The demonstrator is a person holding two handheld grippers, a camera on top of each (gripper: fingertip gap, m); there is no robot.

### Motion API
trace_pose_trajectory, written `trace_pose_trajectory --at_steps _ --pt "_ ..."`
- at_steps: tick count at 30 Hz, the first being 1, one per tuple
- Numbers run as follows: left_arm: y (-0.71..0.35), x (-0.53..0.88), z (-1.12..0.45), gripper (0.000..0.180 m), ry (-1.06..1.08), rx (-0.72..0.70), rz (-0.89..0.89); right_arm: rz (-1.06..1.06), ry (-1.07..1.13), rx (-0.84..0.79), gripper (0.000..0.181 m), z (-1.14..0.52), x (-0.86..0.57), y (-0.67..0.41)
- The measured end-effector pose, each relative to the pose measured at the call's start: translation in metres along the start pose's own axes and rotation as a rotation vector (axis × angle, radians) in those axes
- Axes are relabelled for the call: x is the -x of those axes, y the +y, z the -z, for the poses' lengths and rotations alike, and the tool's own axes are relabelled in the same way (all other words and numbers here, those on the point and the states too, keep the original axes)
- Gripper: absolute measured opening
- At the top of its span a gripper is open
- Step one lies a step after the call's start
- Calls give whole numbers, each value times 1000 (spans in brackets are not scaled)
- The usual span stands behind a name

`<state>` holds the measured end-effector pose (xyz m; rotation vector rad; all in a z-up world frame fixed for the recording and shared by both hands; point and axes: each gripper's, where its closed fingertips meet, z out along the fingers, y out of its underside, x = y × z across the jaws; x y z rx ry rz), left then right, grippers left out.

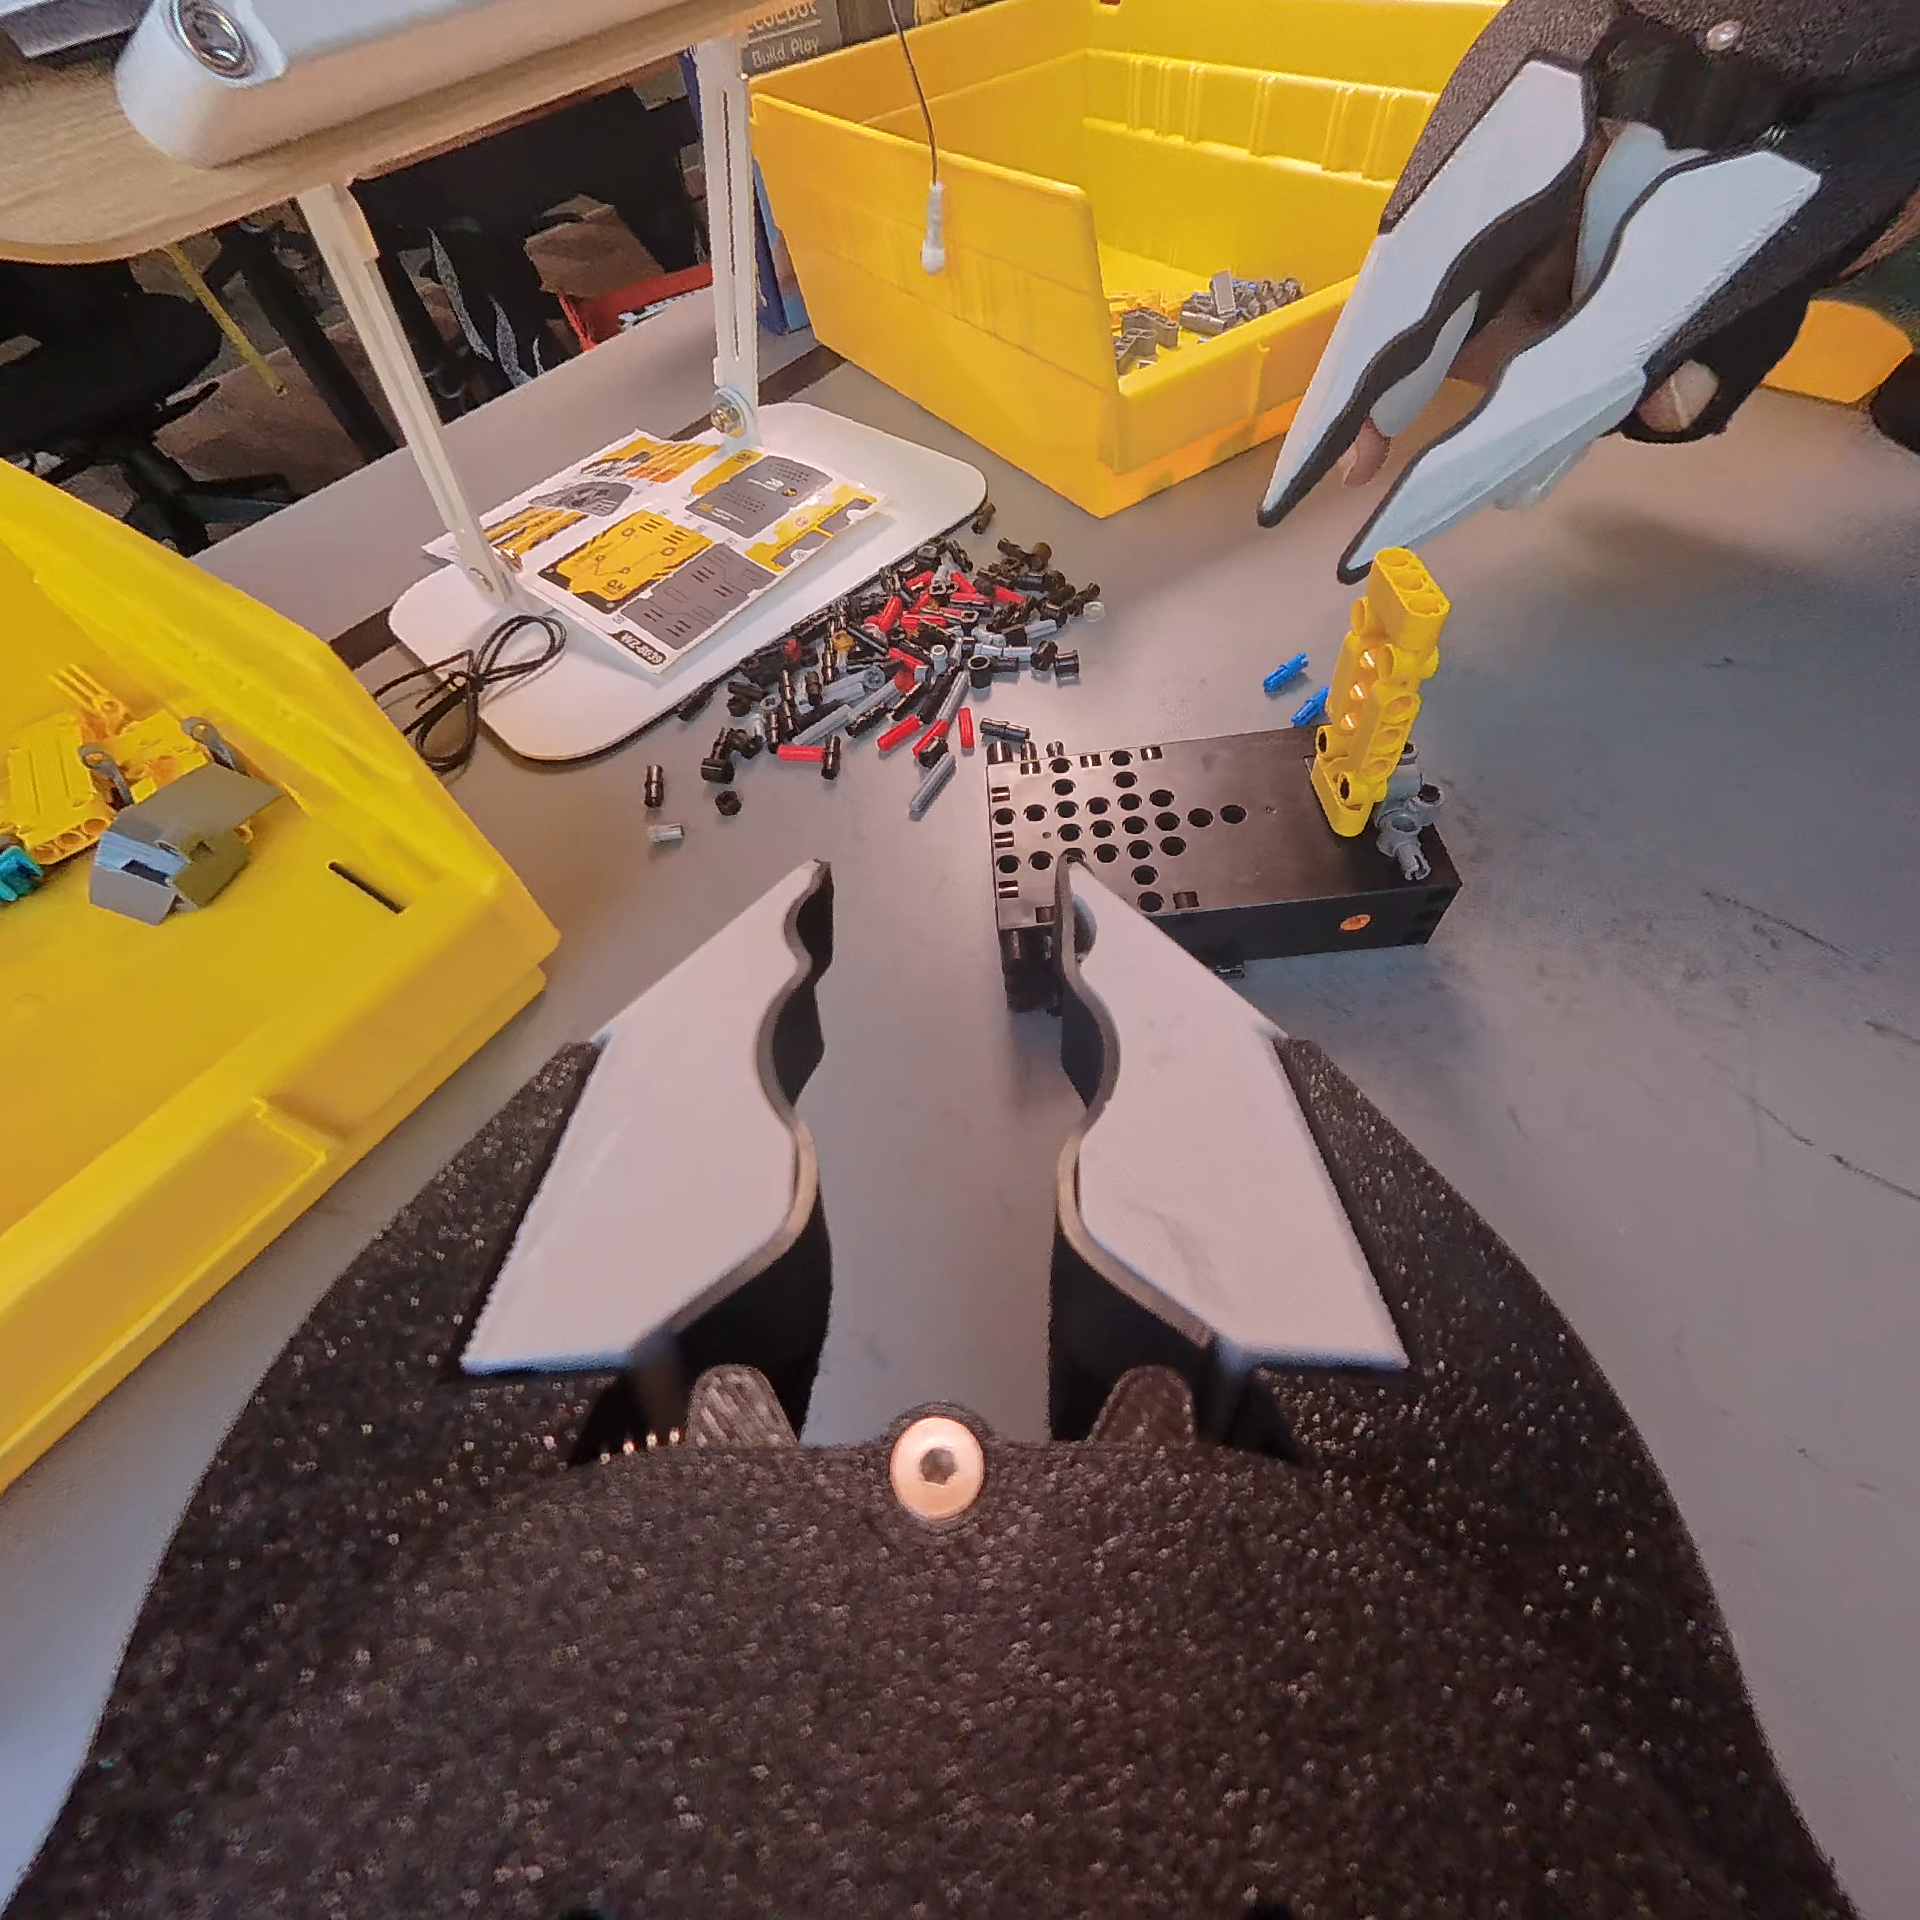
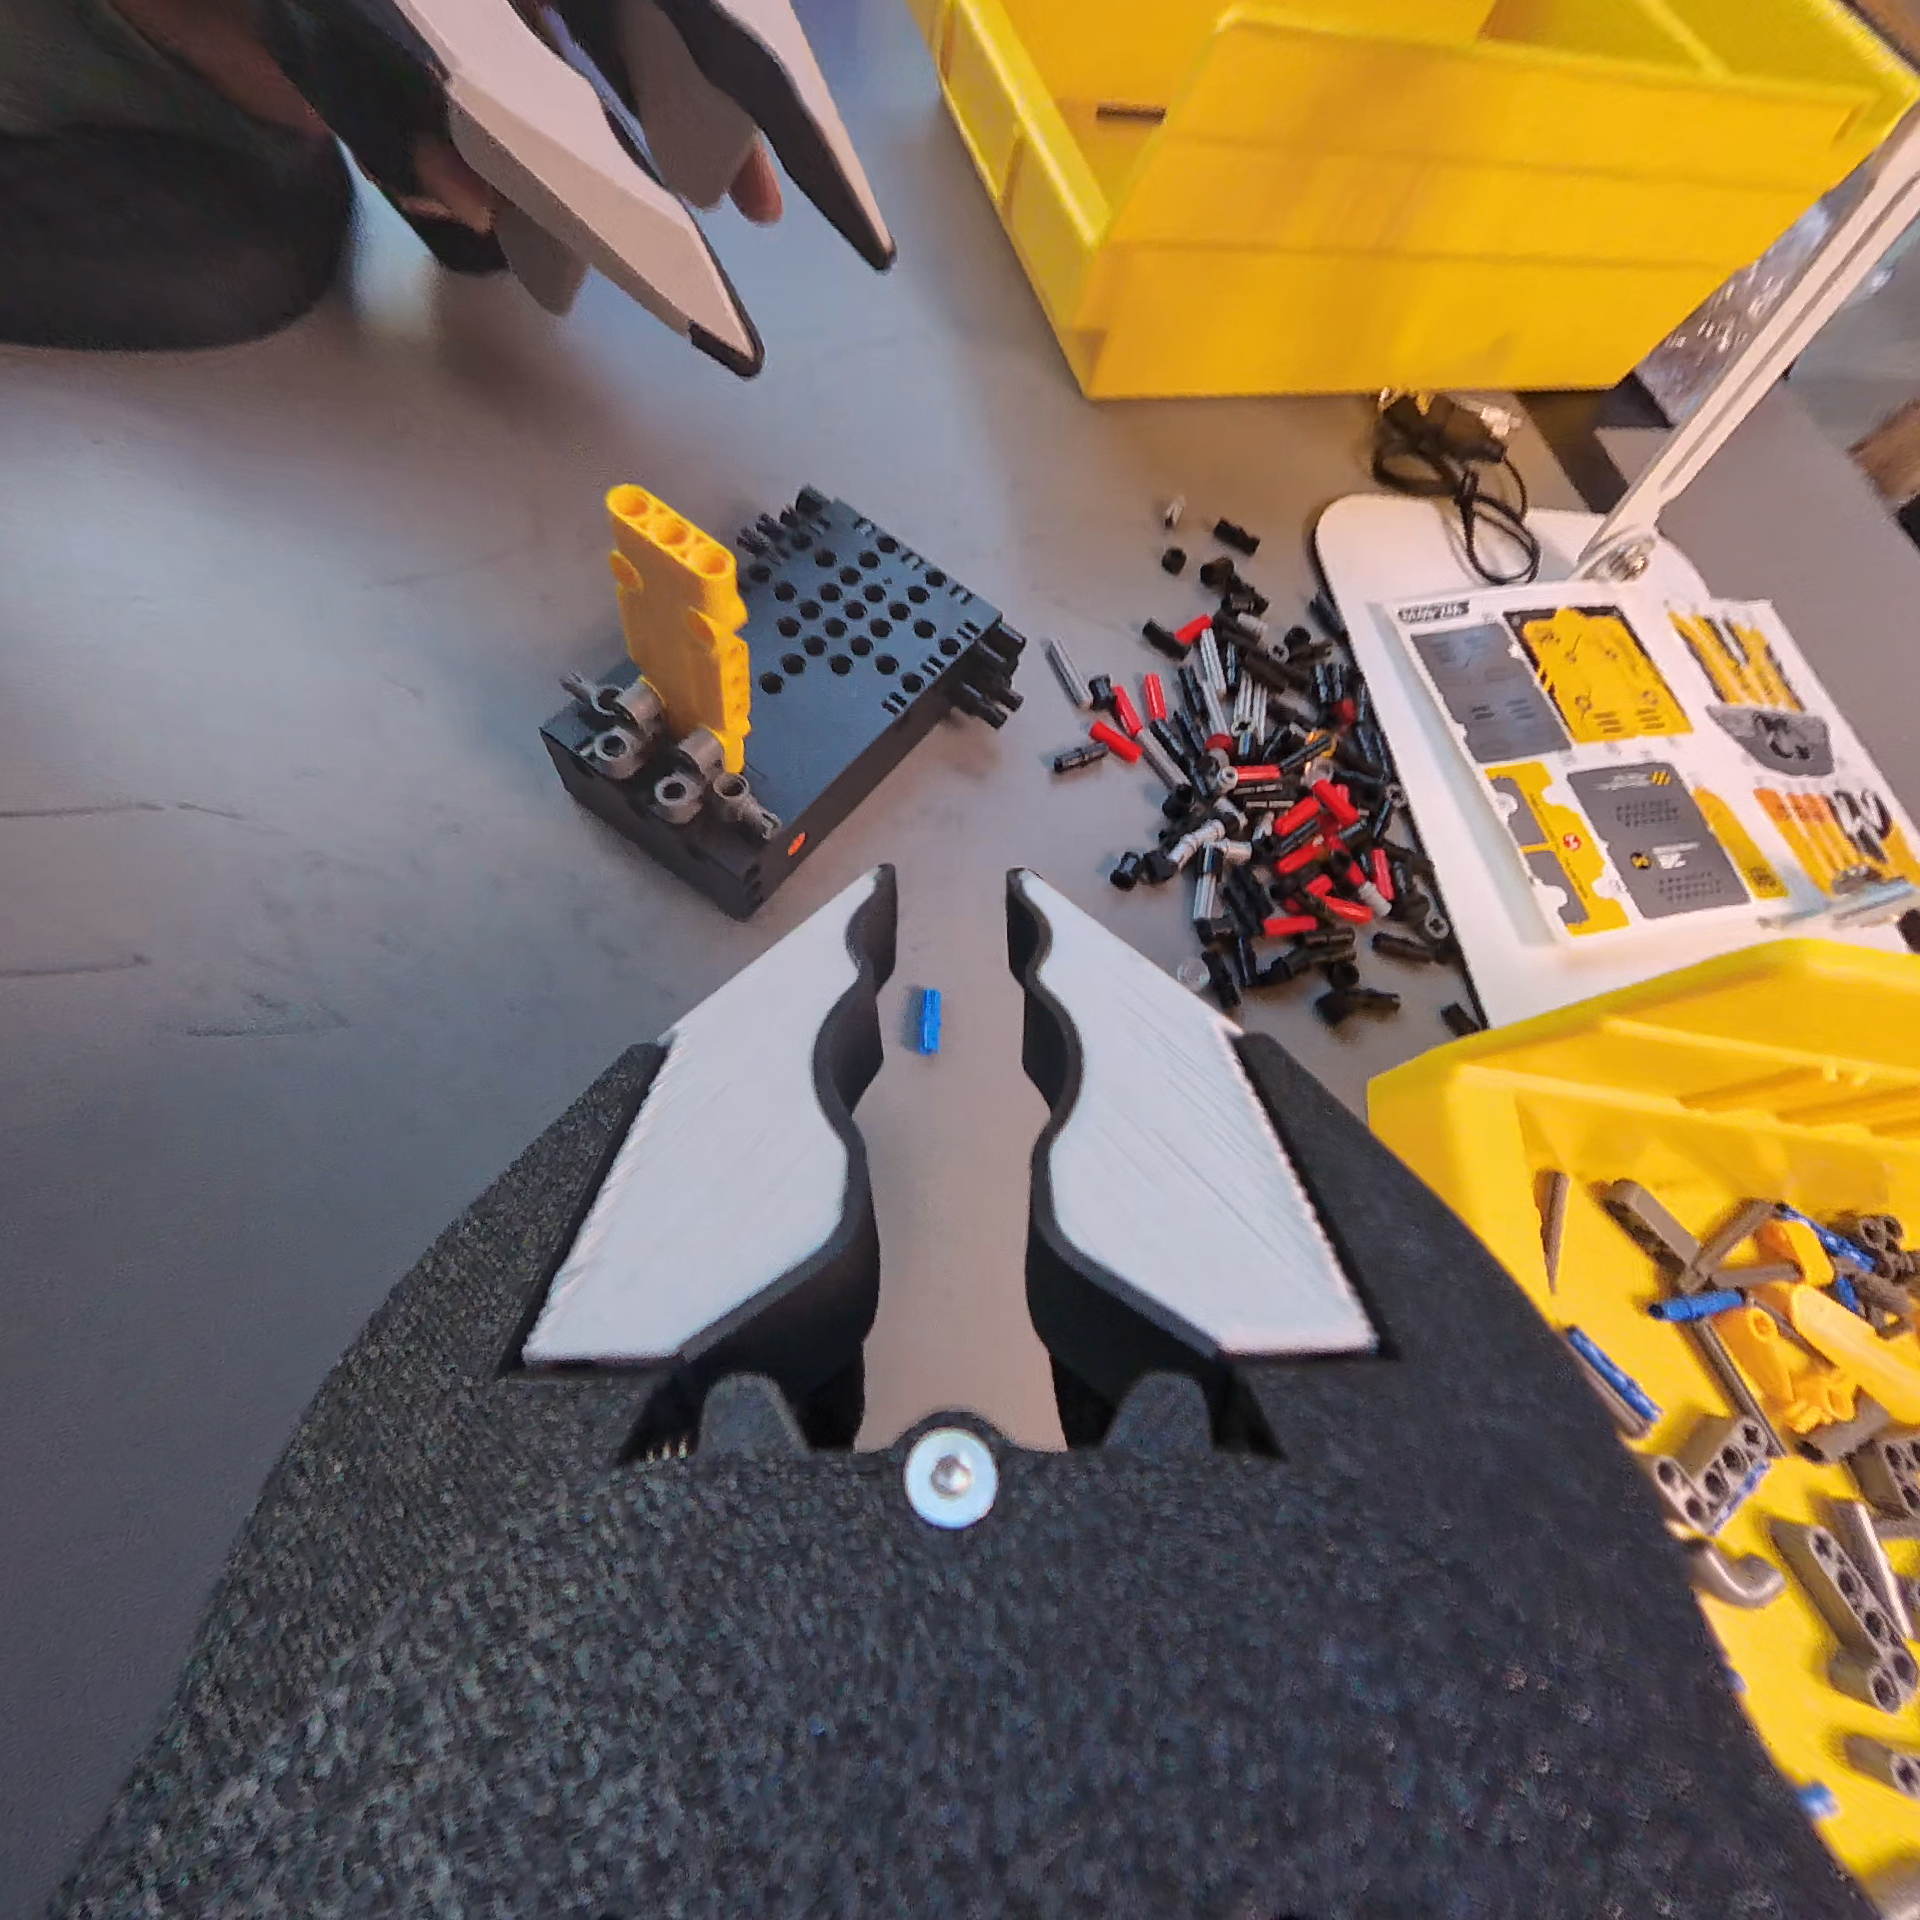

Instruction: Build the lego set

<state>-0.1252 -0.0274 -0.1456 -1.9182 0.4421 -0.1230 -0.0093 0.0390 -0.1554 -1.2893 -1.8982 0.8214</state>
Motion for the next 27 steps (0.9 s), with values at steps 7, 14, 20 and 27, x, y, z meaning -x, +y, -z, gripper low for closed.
trace_pose_trajectory --at_steps 7,14,20,27 --pt "0 3 1 52 -8 -2 17 -20 -6 -239 46 4 6 -32" --pt "-26 34 21 63 -172 -175 75 -98 21 -374 71 3 11 -50" --pt "-29 49 30 62 -238 -221 108 -74 48 -333 79 -14 26 -51" --pt "-25 47 24 61 -231 -194 95 -24 17 -220 50 -29 43 -43"
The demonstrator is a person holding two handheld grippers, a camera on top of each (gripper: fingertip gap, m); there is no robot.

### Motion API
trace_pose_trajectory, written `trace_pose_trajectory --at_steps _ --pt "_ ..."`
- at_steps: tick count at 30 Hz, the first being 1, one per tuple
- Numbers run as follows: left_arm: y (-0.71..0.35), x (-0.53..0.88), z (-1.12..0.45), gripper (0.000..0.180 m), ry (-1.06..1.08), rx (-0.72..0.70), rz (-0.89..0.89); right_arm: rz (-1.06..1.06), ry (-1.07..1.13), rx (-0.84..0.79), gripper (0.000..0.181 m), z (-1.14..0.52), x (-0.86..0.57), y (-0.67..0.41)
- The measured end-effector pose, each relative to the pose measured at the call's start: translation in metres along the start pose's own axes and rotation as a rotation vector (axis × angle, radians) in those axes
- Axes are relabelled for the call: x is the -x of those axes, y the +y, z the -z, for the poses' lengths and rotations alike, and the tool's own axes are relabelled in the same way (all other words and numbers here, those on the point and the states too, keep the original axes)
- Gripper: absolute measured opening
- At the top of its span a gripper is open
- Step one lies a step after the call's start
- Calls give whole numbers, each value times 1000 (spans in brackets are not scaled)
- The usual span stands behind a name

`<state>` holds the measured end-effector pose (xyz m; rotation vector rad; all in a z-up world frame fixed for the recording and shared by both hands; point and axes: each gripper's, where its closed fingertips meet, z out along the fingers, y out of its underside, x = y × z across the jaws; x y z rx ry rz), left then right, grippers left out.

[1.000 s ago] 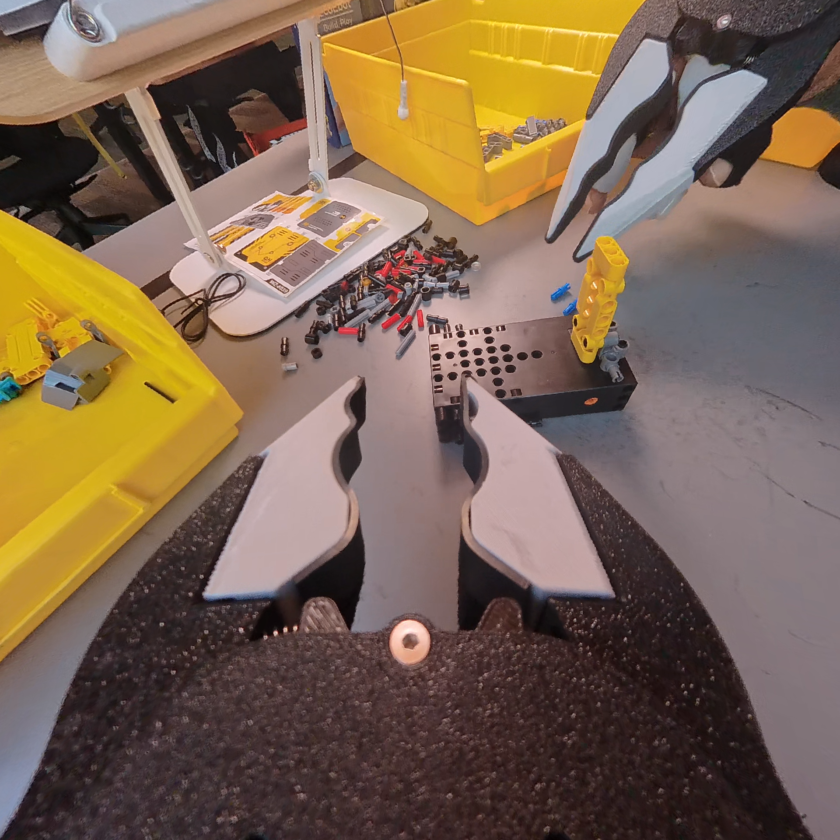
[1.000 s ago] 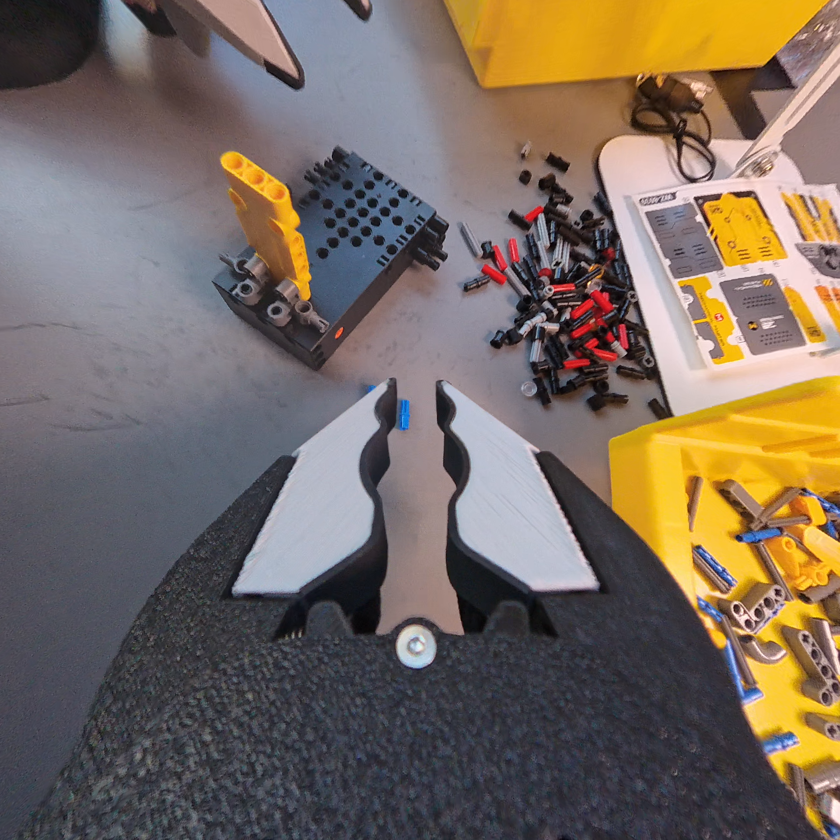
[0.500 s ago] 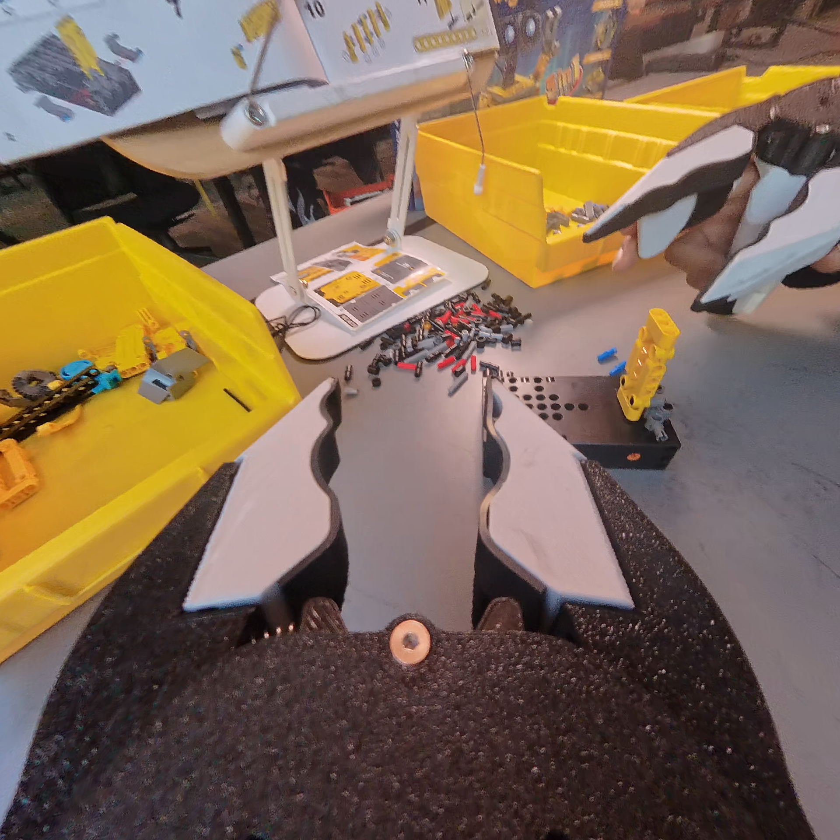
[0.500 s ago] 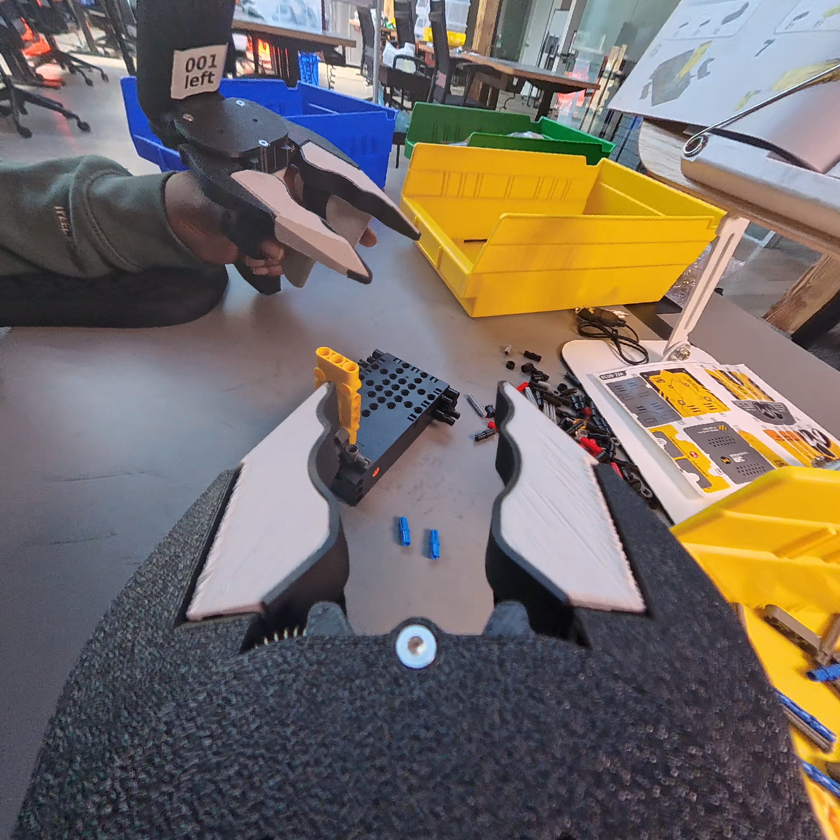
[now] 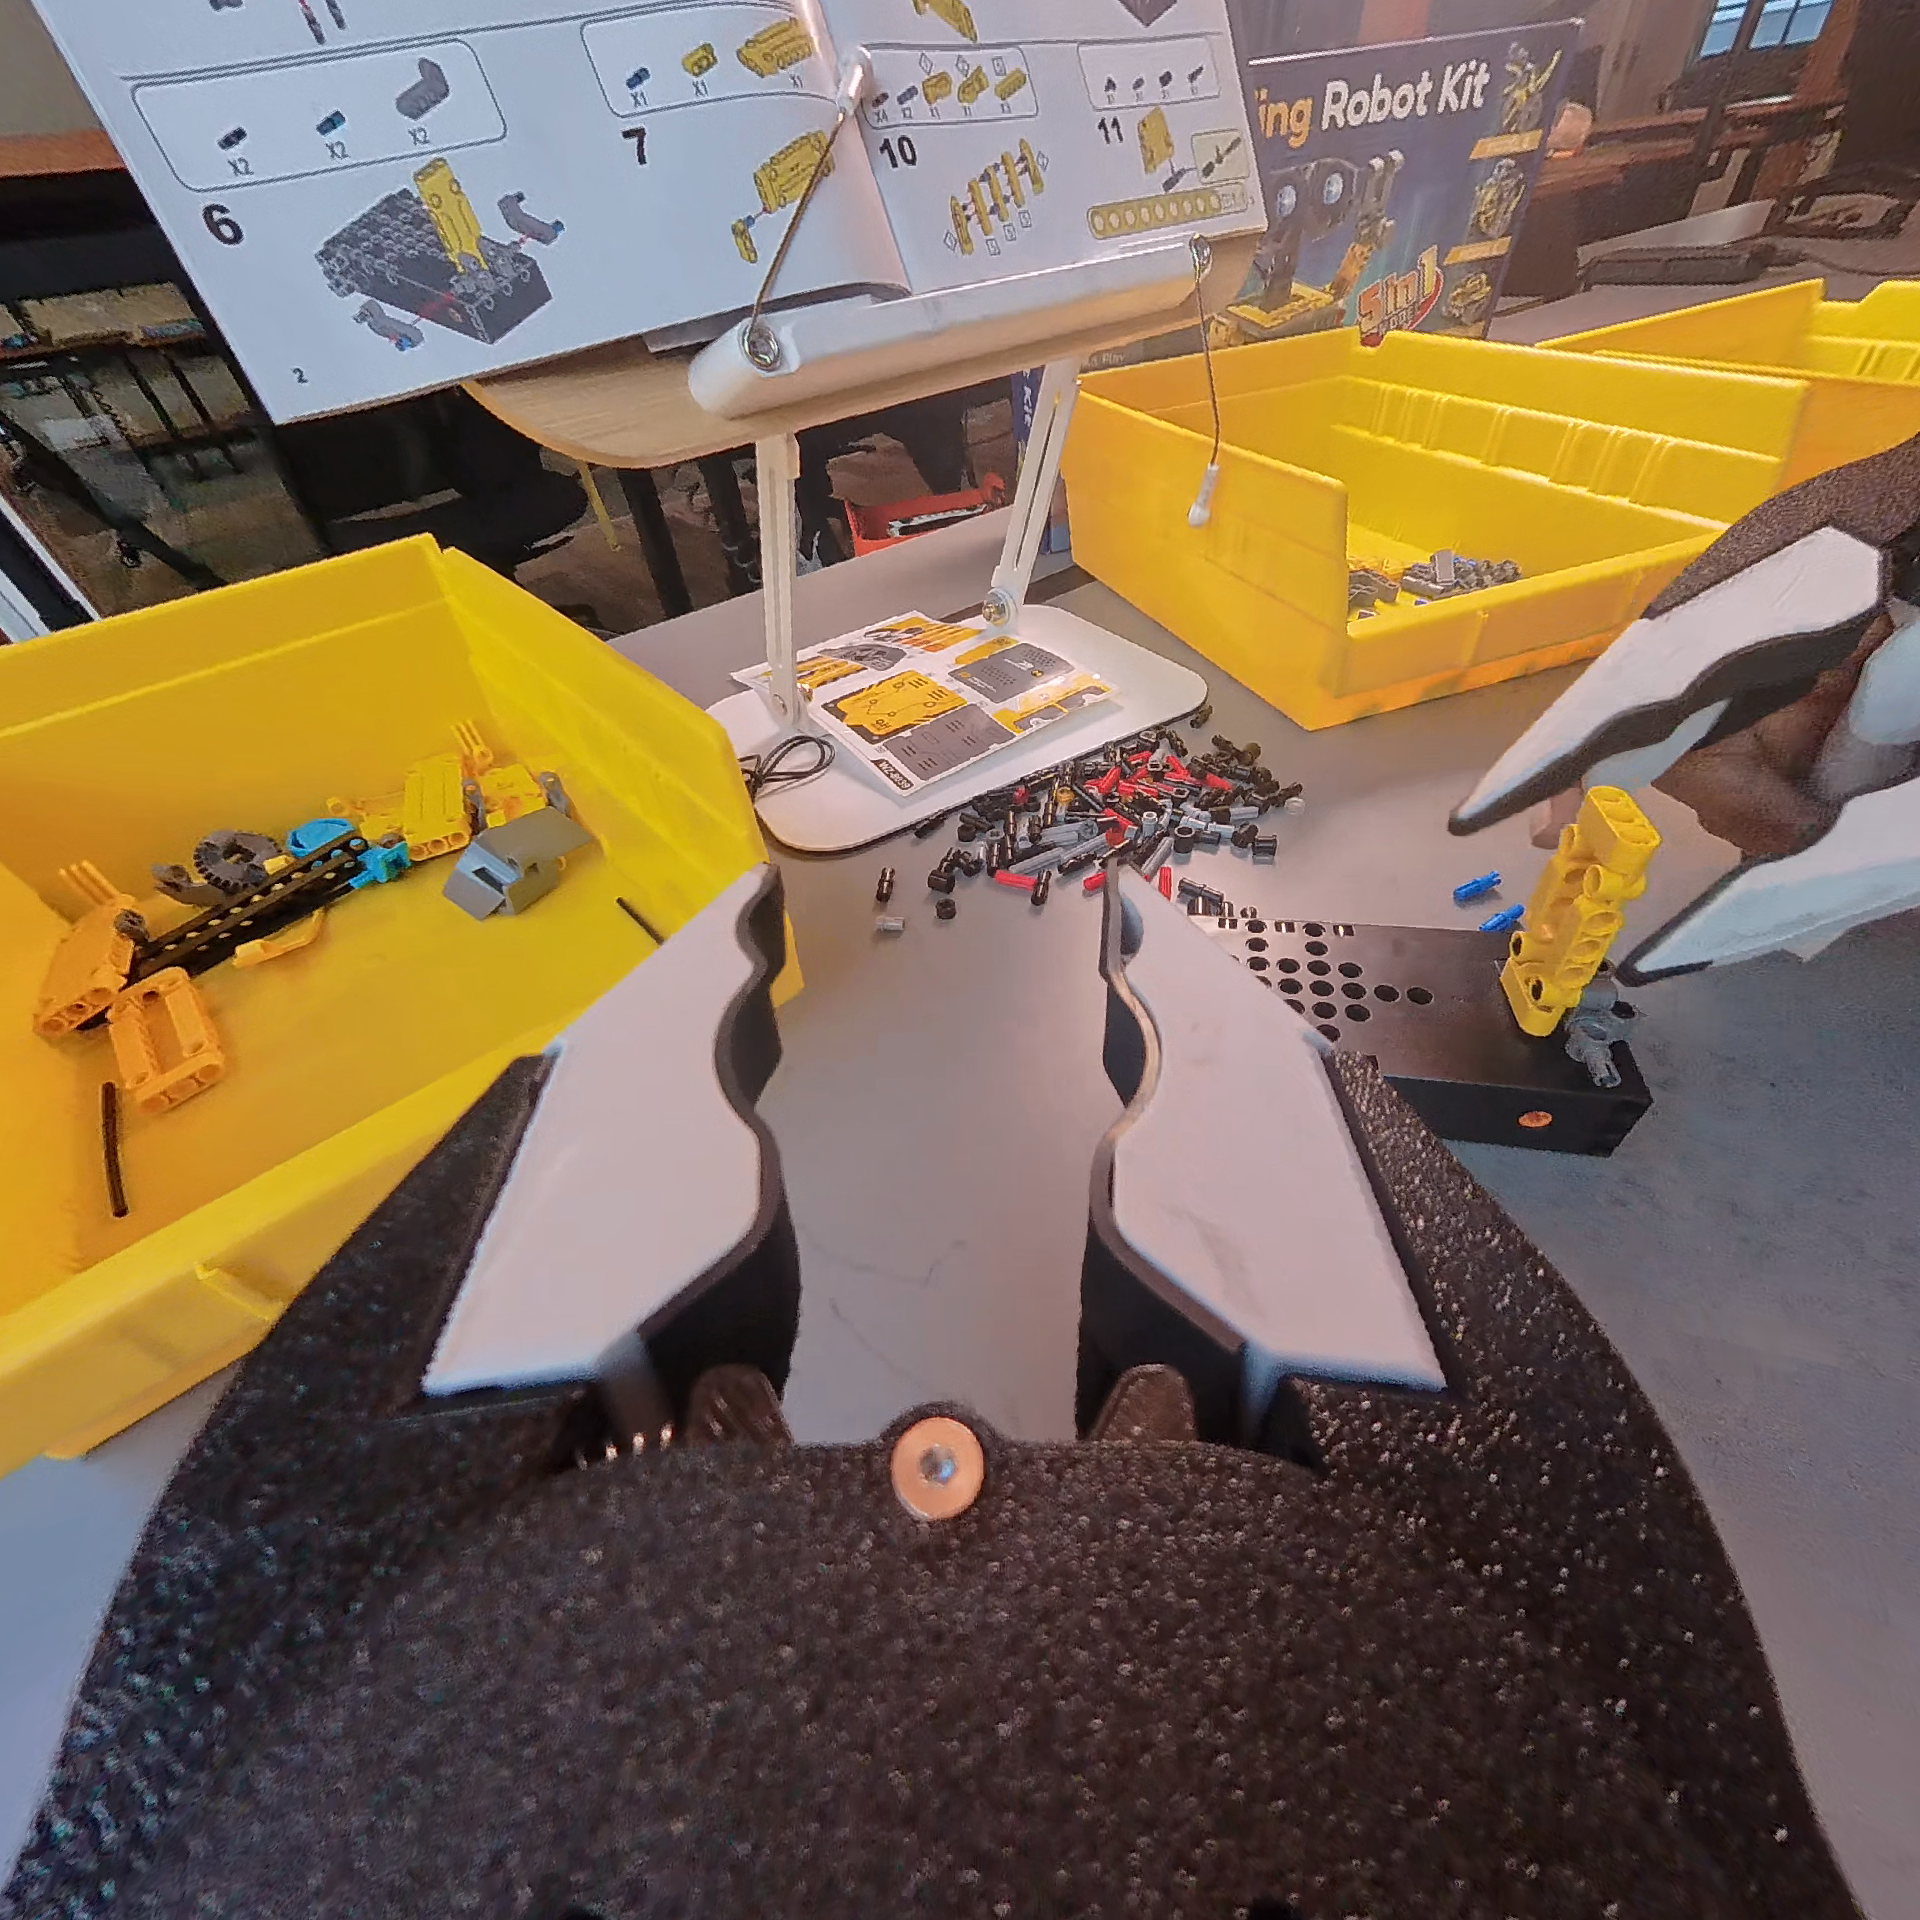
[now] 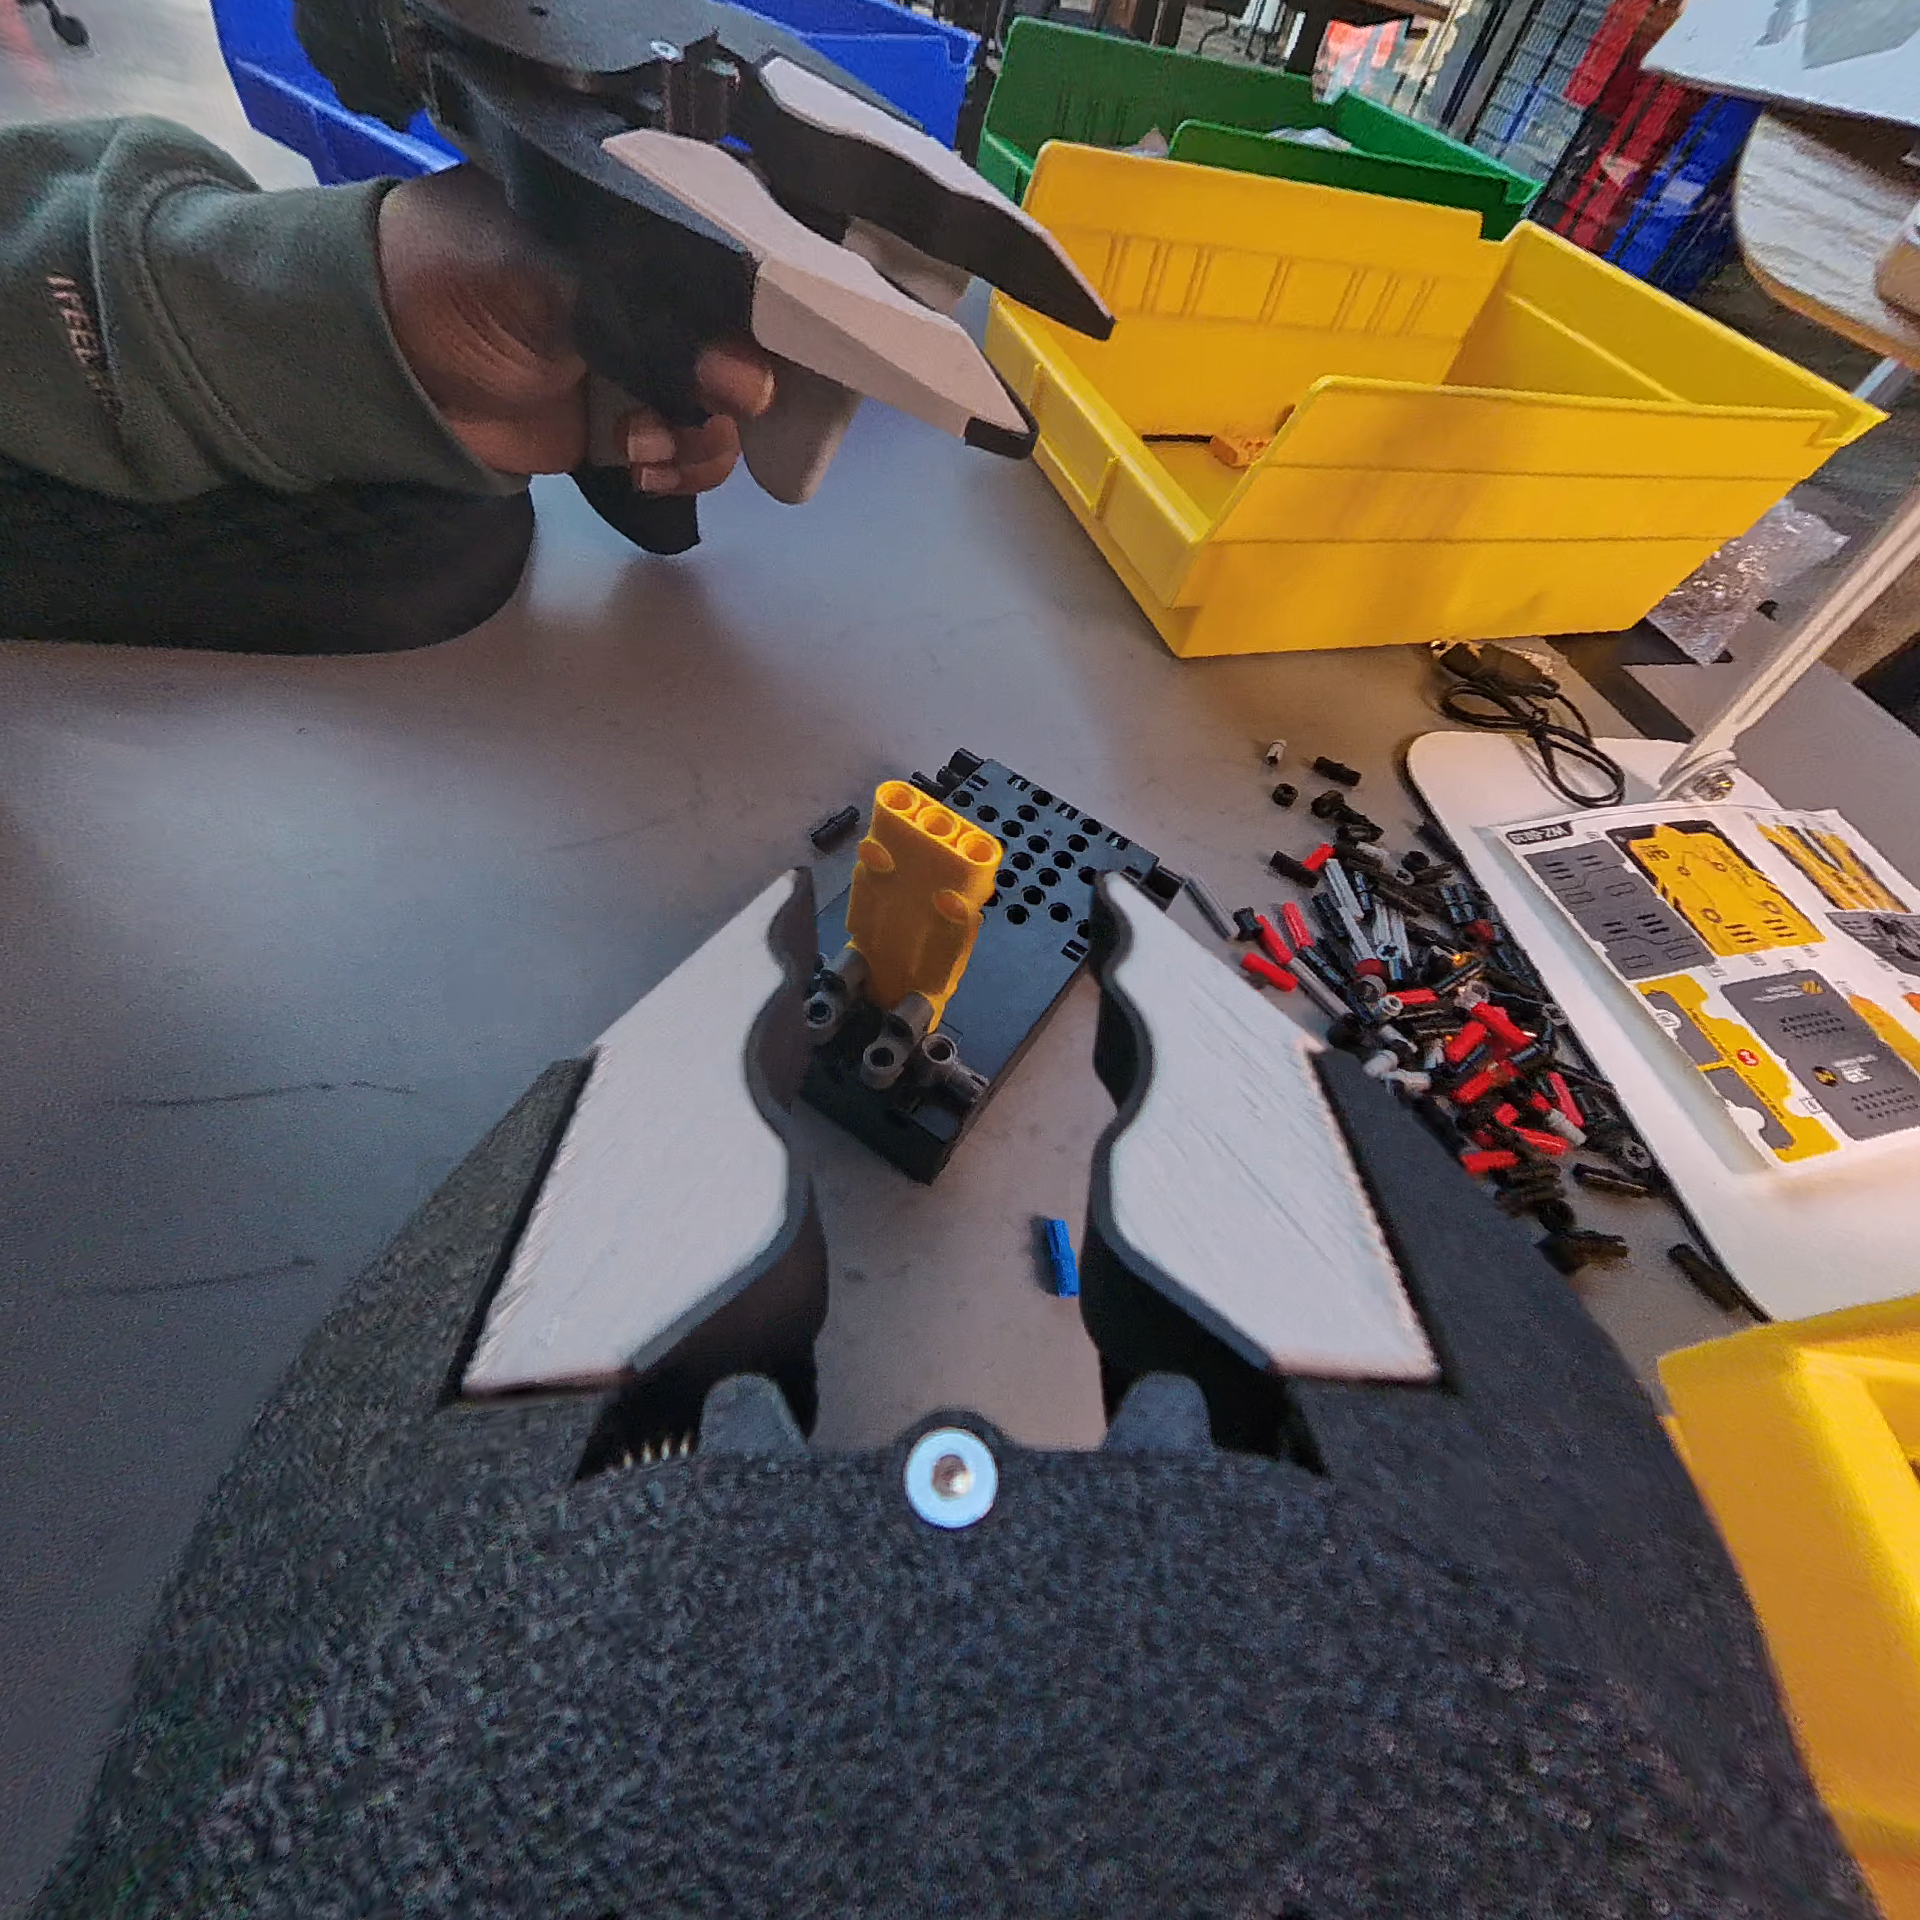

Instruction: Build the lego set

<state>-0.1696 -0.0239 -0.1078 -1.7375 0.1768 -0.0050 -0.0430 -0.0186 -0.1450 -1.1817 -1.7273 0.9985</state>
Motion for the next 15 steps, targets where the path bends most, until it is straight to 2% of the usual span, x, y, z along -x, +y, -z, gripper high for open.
trace_pose_trajectory --at_steps 2,5,12,15 --pt "1 -1 -1 60 4 5 2 34 -32 -1 29 1 5 1" --pt "3 -1 -2 59 8 8 8 89 -58 21 19 5 4 6" --pt "-21 14 -9 50 -34 -35 -8 97 -67 29 16 13 -5 8" --pt "-58 35 -21 26 -78 -88 -51 65 -90 -25 21 17 -4 -2"
